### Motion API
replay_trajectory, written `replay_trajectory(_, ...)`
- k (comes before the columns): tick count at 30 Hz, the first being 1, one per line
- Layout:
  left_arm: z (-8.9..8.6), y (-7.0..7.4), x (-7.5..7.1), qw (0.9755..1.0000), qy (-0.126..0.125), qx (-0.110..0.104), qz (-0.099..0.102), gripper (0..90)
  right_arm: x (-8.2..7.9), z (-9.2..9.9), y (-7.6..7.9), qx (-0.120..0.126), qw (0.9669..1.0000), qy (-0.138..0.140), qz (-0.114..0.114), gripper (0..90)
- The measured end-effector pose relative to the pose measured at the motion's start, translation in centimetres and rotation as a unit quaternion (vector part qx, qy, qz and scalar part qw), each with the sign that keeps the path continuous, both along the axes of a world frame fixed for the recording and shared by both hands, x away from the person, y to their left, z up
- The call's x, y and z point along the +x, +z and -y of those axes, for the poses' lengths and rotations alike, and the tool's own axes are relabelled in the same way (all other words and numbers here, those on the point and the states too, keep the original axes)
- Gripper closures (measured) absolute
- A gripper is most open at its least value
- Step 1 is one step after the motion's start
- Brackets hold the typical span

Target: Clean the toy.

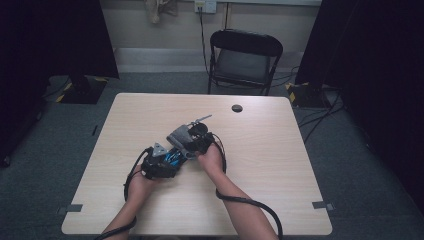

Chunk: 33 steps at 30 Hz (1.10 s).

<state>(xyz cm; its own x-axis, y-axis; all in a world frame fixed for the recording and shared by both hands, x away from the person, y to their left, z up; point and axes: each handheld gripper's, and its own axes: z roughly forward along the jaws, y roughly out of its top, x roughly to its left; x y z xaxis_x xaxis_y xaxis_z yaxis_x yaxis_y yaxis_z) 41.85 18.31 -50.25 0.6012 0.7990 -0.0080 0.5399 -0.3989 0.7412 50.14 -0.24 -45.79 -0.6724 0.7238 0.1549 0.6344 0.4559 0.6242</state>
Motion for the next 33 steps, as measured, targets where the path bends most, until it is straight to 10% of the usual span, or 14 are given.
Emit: replay_trajectory(33, 0.0, 0.0, 0.0, 1.0000, 0.000, 0.000, 0.000, 24.5, 2.4, 1.6, -0.9, 0.009, 0.9995, -0.026, -0.014, 67.4)
